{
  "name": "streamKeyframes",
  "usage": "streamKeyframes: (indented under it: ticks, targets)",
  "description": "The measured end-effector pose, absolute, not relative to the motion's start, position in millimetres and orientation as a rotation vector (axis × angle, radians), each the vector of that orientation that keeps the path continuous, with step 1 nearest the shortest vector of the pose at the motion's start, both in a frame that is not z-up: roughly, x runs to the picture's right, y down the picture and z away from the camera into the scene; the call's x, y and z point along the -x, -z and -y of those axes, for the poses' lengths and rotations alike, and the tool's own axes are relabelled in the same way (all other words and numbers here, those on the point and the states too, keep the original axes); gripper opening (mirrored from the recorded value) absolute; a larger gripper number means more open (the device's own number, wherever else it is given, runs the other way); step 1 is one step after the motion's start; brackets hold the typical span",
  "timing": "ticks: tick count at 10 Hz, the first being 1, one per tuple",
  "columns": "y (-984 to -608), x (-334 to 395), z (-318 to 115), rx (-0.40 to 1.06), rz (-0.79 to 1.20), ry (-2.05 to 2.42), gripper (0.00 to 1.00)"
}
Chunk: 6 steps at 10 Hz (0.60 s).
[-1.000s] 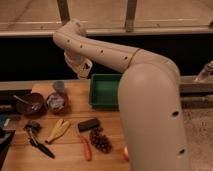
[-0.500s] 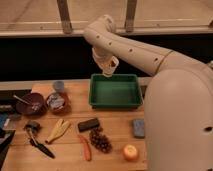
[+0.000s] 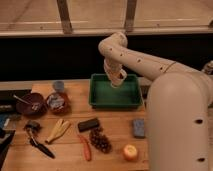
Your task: Stack cups into tray
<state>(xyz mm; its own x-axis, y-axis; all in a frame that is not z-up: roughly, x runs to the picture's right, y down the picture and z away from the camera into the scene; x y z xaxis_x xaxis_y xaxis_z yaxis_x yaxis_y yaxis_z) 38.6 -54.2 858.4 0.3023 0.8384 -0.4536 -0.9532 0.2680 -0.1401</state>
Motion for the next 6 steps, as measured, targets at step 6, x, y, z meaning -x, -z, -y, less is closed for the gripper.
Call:
streamKeyframes:
  ticks: [6]
  targets:
    - [-906, 13, -3, 0.597, -0.326, -1.243, 0.31]
